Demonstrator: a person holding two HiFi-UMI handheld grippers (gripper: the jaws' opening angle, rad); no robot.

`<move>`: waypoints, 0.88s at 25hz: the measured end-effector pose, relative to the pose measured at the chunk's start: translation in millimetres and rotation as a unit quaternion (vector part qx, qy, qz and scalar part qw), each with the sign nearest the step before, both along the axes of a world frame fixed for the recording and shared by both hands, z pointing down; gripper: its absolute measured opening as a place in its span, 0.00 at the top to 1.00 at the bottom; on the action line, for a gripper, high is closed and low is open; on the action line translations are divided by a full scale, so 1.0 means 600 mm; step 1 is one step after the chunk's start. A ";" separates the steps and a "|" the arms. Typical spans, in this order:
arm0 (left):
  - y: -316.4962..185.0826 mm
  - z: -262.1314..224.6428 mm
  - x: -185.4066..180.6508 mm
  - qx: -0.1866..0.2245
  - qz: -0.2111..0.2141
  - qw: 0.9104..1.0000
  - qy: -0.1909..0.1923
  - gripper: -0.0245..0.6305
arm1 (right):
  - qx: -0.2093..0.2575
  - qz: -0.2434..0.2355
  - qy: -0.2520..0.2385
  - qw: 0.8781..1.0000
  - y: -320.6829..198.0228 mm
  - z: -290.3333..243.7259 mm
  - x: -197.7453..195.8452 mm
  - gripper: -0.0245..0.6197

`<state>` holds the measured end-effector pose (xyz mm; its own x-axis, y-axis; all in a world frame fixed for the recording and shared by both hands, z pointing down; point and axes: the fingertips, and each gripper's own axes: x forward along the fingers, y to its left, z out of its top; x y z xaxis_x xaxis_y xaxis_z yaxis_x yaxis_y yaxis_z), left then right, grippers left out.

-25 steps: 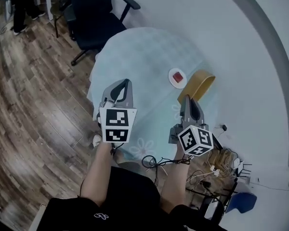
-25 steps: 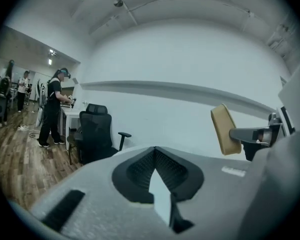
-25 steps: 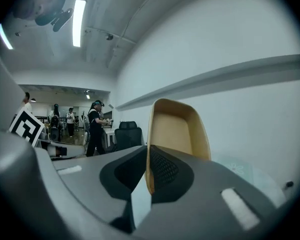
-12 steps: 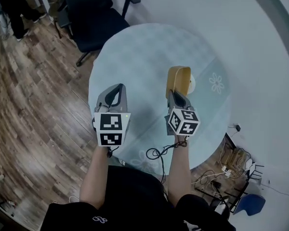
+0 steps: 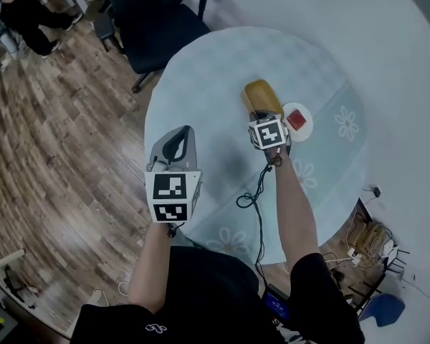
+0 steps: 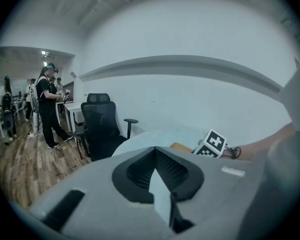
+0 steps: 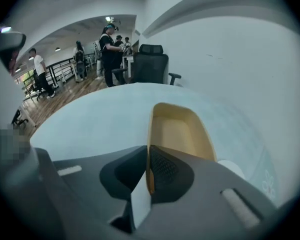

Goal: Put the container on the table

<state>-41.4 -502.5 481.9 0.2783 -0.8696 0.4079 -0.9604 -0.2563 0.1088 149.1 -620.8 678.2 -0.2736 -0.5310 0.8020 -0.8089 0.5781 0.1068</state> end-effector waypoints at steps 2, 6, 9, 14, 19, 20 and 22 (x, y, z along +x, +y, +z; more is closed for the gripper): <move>-0.002 0.003 -0.004 -0.002 0.000 1.000 -0.001 0.96 | -0.003 -0.017 0.025 1.000 -0.004 0.016 -0.007 0.92; -0.001 -0.012 -0.015 0.007 0.003 1.000 0.004 0.96 | 0.042 -0.030 0.016 0.999 -0.005 -0.028 -0.038 0.84; 0.001 -0.029 -0.022 0.021 0.005 1.000 0.012 0.96 | 0.146 -0.028 -0.075 0.986 -0.003 -0.165 -0.080 0.94; -0.002 -0.087 -0.002 0.066 0.020 0.997 0.027 0.96 | 0.314 0.020 -0.215 0.925 0.046 -0.442 -0.081 0.95; 0.023 -0.167 0.041 0.123 0.046 0.990 0.041 0.96 | 0.400 0.068 -0.315 0.858 0.187 -0.606 -0.029 0.95; 0.030 -0.177 0.050 0.132 0.051 0.989 0.045 0.96 | 0.411 0.089 -0.321 0.849 0.213 -0.619 -0.011 0.95; 0.039 -0.188 0.066 0.144 0.061 0.986 0.053 0.96 | 0.416 0.139 -0.317 0.841 0.252 -0.618 0.026 0.95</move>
